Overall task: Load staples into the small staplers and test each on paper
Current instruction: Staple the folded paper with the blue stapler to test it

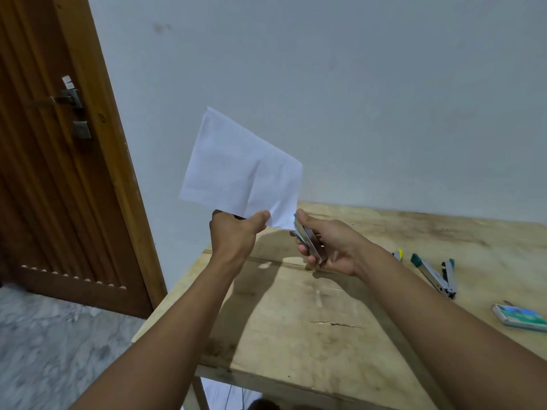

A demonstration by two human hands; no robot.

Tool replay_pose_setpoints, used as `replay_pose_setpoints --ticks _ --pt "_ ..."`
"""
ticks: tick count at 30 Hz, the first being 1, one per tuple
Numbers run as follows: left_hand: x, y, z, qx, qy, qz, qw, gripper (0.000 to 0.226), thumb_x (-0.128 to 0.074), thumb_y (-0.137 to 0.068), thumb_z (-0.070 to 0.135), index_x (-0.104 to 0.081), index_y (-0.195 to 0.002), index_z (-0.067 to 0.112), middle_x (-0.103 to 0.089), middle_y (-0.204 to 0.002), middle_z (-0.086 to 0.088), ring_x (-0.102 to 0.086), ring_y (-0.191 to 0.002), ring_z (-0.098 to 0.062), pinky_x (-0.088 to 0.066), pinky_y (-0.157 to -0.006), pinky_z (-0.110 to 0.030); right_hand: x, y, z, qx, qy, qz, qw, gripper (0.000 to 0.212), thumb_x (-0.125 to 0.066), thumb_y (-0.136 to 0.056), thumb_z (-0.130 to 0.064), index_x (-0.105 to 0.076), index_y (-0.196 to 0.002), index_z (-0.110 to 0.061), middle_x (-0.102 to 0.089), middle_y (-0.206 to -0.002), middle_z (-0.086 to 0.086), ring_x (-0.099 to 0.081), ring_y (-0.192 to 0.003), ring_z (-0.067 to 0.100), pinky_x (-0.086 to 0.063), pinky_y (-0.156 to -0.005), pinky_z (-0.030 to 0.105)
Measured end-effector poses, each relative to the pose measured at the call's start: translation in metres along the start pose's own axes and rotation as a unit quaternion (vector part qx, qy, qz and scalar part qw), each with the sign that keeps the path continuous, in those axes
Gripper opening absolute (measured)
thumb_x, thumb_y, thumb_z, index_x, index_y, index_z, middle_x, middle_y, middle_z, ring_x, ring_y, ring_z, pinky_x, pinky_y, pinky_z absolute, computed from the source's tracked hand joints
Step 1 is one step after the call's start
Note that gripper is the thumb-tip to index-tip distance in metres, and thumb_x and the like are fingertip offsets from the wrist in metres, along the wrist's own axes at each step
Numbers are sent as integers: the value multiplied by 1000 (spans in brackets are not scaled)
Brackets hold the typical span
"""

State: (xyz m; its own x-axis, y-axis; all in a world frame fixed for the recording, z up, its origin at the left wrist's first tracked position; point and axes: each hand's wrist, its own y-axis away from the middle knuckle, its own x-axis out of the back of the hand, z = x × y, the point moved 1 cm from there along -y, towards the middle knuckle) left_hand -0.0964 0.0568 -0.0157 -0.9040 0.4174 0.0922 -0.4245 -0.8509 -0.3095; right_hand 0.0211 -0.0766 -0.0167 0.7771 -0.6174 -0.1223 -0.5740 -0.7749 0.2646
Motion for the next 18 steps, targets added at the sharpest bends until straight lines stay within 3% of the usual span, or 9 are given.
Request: replay_pose_setpoints --ticks 6,10,18 --pt "0 8 8 13 47 -32 998 51 -83 -71 15 -41 -43 14 -43 -31 10 -72 -63 -23 -47 -61 -26 -1 5 -4 -3 23 -10 1000 35 -74 -79 -49 -59 -88 -19 -55 -71 0 -53 -59 14 -35 -51 25" --pt "-1 10 12 14 85 -45 995 64 -83 -72 9 -33 -34 22 -28 -31 12 -69 -57 -23 -49 -58 -25 -1 4 -4 -3 29 -11 1000 29 -72 -83 -45 -58 -84 -20 -55 -69 -3 -52 -58 12 -33 -50 25" --pt "-1 9 6 50 93 -44 993 67 -84 -70 13 -35 -25 17 -36 -32 8 -70 -61 -25 -50 -68 -33 -8 1 -5 45 71 63 995 21 -71 -85 -35 -59 -83 -18 -55 -71 -3 -55 -55 10 -32 -48 24"
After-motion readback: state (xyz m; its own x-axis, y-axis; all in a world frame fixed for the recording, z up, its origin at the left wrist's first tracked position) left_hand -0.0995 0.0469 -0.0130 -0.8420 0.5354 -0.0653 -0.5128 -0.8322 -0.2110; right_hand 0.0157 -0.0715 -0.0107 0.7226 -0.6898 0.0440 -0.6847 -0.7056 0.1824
